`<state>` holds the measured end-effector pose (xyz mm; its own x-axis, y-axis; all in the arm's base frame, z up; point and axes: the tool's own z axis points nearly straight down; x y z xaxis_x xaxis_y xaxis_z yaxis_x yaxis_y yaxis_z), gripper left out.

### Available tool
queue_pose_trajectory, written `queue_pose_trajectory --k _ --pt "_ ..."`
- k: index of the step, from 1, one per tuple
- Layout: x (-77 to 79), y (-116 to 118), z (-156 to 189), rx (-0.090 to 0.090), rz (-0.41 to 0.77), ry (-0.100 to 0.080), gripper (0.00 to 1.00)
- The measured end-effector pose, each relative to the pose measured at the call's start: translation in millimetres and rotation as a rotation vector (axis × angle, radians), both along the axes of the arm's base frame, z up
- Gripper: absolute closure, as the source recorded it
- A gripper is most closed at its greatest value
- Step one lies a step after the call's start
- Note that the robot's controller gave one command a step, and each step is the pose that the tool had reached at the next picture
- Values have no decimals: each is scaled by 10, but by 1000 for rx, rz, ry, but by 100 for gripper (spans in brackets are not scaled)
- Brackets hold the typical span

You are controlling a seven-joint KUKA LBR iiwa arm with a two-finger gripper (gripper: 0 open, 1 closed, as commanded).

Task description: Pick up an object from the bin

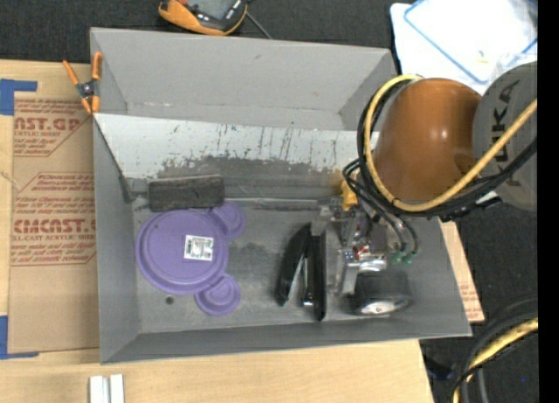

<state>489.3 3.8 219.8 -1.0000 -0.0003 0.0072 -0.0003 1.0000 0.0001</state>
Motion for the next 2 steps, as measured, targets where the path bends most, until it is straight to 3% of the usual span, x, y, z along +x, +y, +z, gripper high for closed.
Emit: queue_pose_trajectory --k 1,2 --pt "17 0 42 0 0 -8 0" --pt "86 67 -798 1 332 -9 0"
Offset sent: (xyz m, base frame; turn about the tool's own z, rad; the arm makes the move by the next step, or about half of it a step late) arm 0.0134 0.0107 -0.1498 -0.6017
